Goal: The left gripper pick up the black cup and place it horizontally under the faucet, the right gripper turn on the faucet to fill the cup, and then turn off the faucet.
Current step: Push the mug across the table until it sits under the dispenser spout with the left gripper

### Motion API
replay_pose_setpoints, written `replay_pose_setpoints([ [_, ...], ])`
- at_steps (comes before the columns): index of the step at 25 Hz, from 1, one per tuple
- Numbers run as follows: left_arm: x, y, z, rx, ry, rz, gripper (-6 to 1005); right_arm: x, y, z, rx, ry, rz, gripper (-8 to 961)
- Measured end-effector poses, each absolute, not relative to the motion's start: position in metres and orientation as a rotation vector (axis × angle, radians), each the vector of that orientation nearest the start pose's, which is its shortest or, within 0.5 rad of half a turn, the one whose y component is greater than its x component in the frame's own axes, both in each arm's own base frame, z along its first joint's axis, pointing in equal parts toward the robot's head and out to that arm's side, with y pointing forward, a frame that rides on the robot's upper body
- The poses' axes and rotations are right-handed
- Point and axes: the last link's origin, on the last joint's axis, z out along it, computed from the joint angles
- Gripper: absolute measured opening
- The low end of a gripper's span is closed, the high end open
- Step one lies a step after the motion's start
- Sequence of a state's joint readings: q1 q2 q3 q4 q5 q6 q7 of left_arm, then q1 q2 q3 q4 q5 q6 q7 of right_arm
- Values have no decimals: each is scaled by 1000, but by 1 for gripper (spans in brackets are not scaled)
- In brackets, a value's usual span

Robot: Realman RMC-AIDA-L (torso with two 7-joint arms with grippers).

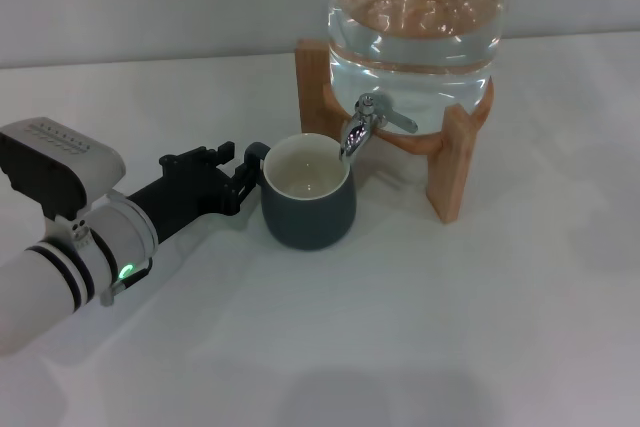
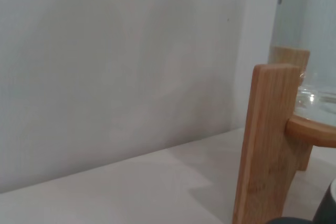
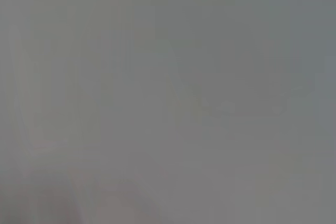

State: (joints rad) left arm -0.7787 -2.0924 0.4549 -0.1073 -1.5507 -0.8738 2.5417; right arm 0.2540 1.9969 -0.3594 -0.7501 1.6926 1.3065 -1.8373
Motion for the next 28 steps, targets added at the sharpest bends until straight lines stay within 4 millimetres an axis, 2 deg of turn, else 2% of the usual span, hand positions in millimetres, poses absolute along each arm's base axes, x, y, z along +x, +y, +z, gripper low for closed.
replay_pose_setpoints([
  [28, -246, 377, -114, -2350, -652, -510, 447, 378, 294, 176, -1629, 683, 857, 840],
])
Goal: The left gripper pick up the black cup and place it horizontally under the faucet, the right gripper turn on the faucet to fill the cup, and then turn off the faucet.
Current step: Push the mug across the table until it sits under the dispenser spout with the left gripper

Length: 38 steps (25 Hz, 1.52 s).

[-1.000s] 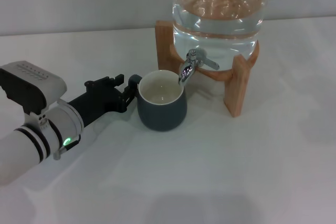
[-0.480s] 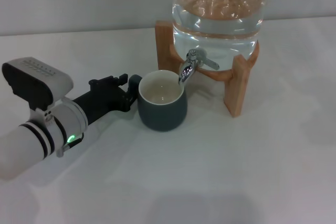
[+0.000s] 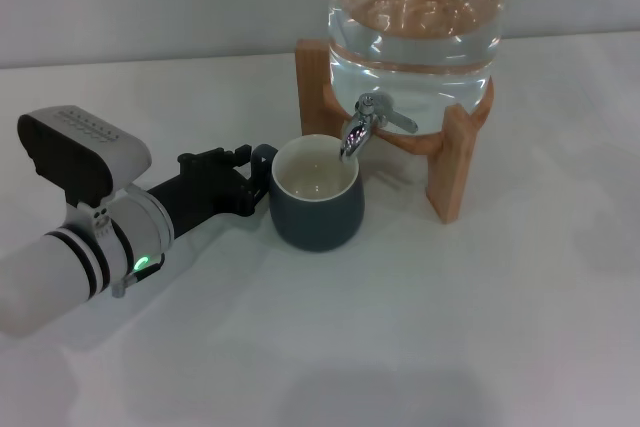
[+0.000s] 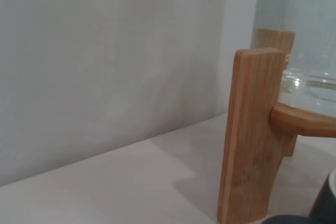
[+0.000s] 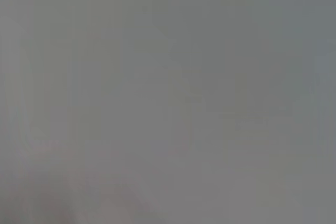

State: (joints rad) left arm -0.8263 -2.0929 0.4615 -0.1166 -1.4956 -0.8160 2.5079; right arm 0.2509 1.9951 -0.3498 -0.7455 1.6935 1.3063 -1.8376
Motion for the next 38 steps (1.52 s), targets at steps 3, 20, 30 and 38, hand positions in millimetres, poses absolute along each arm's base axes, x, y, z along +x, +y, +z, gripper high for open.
replay_pose_setpoints([
  [3, -246, 378, -113, -2348, -650, -511, 450, 378, 296, 176, -1630, 685, 860, 840],
  [20, -245, 381, -114, -2350, -633, -485, 470, 377, 297, 175, -1630, 684, 864, 840],
  [30, -243, 381, -114, -2356, -623, -494, 469, 377, 297, 174, -1629, 687, 867, 840],
  [38, -233, 378, -116, -2379, -601, -561, 469, 376, 297, 174, -1629, 686, 867, 840],
])
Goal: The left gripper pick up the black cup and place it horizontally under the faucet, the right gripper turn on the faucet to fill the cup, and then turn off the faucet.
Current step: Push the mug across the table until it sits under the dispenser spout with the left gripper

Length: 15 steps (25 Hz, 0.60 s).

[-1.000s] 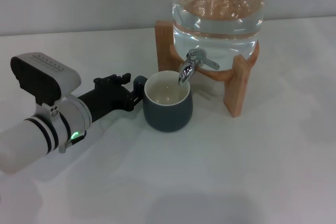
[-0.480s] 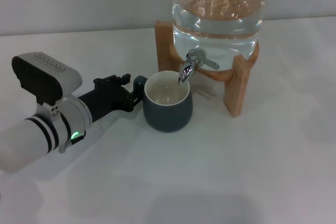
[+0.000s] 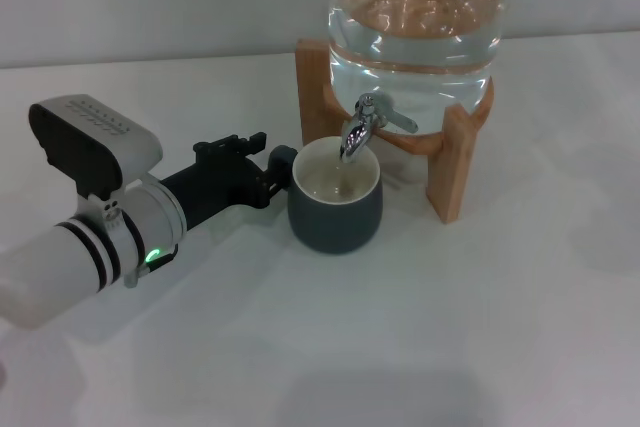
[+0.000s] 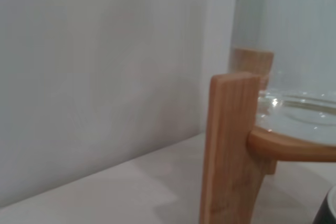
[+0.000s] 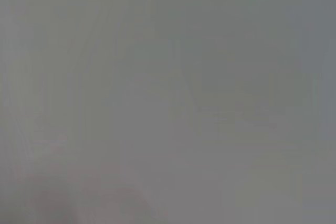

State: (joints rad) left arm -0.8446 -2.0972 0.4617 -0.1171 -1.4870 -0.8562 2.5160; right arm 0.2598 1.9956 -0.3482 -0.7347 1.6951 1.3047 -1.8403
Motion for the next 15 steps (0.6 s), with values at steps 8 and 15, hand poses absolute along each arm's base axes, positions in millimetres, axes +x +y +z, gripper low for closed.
replay_pose_setpoints([
  [8, -234, 376, -118, -2395, -593, -550, 469, 375, 300, 174, -1627, 684, 868, 840],
  [15, -242, 374, -116, -2385, -602, -522, 468, 374, 303, 174, -1628, 681, 871, 840],
])
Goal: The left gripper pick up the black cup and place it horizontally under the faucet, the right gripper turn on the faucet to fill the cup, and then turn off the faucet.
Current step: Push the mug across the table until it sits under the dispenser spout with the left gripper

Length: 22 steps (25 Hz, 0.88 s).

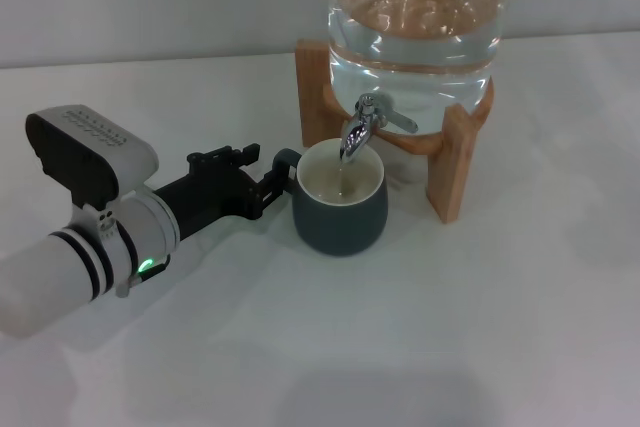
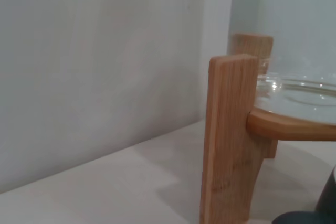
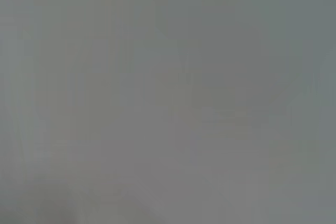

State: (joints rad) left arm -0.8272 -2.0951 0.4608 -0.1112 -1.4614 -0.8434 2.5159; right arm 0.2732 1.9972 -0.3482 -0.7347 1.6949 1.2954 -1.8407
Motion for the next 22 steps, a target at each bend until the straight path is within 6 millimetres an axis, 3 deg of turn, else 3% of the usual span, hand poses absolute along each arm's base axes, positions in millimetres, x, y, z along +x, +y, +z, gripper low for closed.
replay_pose_setpoints([
  [22, -239, 381, -116, -2387, -588, -484, 467, 373, 305, 173, -1625, 684, 866, 840],
])
